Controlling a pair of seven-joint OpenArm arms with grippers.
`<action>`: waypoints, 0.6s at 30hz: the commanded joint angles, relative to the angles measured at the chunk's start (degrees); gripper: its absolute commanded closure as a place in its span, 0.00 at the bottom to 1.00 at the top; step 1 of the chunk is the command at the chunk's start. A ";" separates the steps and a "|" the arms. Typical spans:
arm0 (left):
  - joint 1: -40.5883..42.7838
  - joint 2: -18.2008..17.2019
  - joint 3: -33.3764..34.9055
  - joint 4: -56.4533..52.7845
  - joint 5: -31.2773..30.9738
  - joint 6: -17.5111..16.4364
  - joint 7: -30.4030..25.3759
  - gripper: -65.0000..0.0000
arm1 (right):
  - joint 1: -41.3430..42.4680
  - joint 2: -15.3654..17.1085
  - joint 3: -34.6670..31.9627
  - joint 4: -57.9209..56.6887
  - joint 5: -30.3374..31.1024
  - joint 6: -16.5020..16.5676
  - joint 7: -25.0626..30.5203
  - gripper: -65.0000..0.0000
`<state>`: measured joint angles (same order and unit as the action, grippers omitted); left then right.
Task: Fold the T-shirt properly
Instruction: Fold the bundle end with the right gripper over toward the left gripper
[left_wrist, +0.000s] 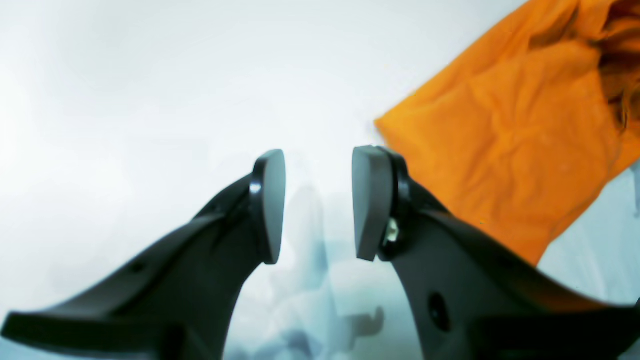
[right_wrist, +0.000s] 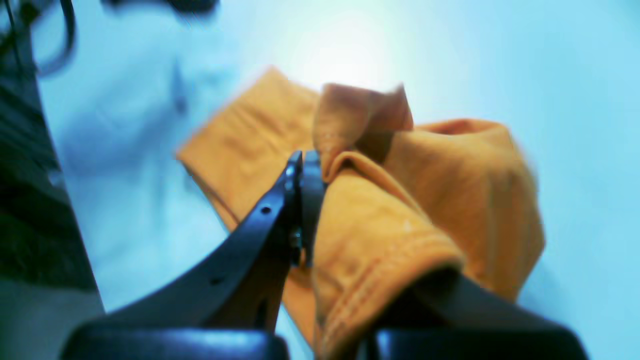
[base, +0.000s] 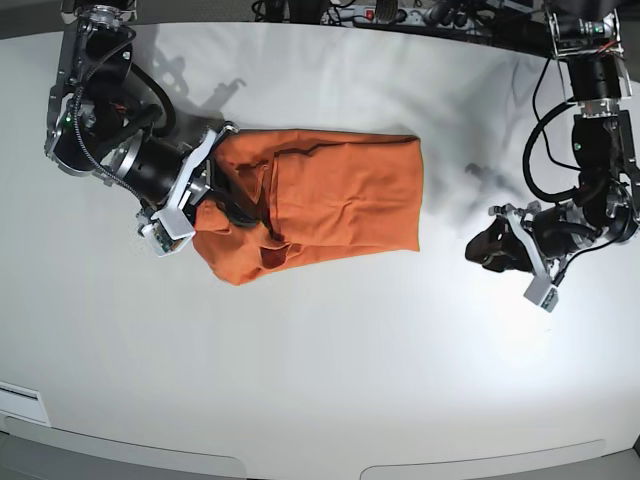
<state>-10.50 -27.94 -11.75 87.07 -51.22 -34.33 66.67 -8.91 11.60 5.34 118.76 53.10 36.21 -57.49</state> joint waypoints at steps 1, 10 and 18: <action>-1.22 -1.14 -0.48 0.92 -1.86 -0.02 -1.07 0.63 | 1.07 -0.87 0.15 0.98 1.57 0.79 2.08 1.00; 0.48 -0.98 -0.48 0.92 -3.26 -0.07 -0.79 0.63 | 2.12 -9.14 -7.10 0.98 -3.26 2.23 2.93 1.00; 0.48 -0.96 -0.48 0.92 -3.48 -0.02 -0.61 0.63 | 2.10 -14.97 -18.12 0.98 -12.87 2.82 4.66 1.00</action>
<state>-8.93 -27.90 -11.75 87.07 -53.19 -34.33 66.94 -7.60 -3.14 -12.93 118.76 38.65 38.68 -54.61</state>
